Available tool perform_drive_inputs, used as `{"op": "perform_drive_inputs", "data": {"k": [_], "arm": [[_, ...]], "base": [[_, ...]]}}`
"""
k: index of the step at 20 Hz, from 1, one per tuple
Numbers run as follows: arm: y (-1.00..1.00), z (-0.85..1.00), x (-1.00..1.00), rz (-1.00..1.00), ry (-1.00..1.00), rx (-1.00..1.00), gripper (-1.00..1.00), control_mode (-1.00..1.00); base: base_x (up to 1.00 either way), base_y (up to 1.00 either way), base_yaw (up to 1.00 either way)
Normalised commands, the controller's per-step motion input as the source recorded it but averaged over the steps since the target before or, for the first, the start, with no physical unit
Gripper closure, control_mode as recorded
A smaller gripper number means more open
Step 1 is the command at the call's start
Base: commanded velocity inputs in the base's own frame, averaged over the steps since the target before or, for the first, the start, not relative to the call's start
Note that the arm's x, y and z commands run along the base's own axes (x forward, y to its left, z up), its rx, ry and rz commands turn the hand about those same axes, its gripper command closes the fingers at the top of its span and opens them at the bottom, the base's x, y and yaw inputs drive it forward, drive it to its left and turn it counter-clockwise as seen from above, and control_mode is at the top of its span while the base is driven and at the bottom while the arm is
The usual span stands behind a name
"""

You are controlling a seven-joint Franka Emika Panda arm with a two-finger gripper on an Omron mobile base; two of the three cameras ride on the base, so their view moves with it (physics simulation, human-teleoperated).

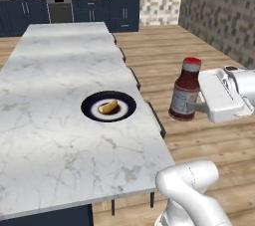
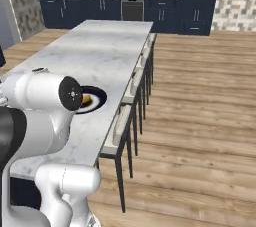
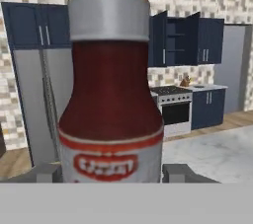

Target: Move the hot dog bun to the plate on the dining table and place the condiment next to that plate. Then navigate to the fridge and take the sausage and place it on the plate as well.

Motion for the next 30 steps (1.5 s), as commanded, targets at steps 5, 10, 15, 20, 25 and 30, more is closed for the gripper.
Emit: {"op": "perform_drive_inputs", "data": {"k": [5, 10, 15, 20, 25, 30], "arm": [[0.00, -0.74, 0.19, 0.11, 0.12, -0.03, 1.00, -1.00], [-0.01, -0.63, 0.30, 0.00, 0.00, -0.03, 1.00, -1.00], [-0.06, -0.80, 0.31, 0.01, -0.10, -0.14, 1.00, -1.00], [-0.04, -0.47, 0.19, 0.01, -0.06, -0.05, 1.00, -1.00], [-0.01, -0.25, 0.11, 0.00, -0.03, -0.05, 1.00, -1.00], [-0.02, -0.29, 0.18, 0.00, -0.01, -0.03, 1.00, -1.00]], "base": [[0.00, 0.00, 0.00], [0.00, 0.00, 0.00], [0.00, 0.00, 0.00], [0.00, 0.00, 0.00], [0.00, 0.00, 0.00], [0.00, 0.00, 0.00]]}}
